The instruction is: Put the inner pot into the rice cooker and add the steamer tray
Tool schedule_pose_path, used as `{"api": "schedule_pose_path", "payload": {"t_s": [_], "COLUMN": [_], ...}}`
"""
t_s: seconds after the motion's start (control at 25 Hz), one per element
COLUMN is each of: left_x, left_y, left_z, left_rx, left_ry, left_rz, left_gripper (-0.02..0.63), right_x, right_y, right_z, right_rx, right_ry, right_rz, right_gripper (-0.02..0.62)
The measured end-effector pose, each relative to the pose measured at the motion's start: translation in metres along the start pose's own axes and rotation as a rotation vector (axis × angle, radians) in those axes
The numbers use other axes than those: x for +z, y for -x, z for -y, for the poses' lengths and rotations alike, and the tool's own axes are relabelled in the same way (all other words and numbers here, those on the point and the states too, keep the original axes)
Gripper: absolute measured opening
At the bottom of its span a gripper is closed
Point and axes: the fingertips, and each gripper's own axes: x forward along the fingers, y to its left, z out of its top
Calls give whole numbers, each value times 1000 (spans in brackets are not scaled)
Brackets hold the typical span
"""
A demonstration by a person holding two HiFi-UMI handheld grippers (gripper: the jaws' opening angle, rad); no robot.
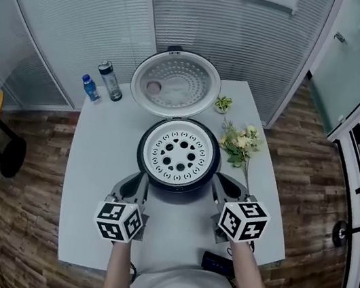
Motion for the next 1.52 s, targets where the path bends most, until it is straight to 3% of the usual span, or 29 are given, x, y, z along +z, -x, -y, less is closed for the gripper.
{"api": "schedule_pose_path", "payload": {"t_s": [0.72, 1.52], "left_x": [0, -5], "left_y": [3, 2], "left_z": [9, 12], "left_rx": [-27, -47], "left_ry": [-2, 14], "left_rz": [-4, -12], "left_gripper": [11, 11], "right_x": [-1, 6], "right_y": [6, 8], "right_z": [-6, -14], "right_rx": [12, 72], "right_ry": [15, -63], "right_rz": [5, 32], "right_gripper": [17, 17]}}
